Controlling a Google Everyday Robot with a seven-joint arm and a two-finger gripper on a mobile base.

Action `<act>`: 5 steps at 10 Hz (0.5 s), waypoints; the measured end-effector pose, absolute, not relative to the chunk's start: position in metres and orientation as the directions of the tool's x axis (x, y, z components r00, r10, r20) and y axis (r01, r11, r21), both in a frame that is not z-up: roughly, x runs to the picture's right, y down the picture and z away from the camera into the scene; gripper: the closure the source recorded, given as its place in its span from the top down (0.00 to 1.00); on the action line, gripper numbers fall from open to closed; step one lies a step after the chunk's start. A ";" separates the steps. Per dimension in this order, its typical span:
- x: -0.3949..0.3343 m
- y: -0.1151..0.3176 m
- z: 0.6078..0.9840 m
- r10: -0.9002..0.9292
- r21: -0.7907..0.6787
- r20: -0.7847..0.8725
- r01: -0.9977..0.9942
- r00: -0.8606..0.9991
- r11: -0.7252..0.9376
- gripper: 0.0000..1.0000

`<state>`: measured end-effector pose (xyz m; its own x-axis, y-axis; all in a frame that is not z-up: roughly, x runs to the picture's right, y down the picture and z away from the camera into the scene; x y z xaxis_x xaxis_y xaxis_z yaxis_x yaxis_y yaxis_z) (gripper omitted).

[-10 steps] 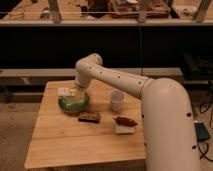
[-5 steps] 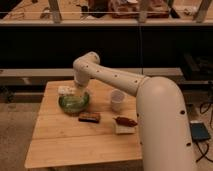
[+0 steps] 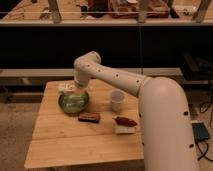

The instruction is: Place the bottle in the ceramic bowl

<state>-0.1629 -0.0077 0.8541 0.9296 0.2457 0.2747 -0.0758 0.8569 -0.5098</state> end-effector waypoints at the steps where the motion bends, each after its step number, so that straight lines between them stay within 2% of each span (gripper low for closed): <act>1: -0.168 -0.007 0.852 0.250 -0.513 0.284 -0.073 0.926 0.855 0.64; 5: -0.176 0.003 0.854 0.231 -0.513 0.302 -0.046 0.925 0.857 0.64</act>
<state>-0.1756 0.0032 0.8541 0.9250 0.2306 0.3019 -0.0461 0.8570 -0.5133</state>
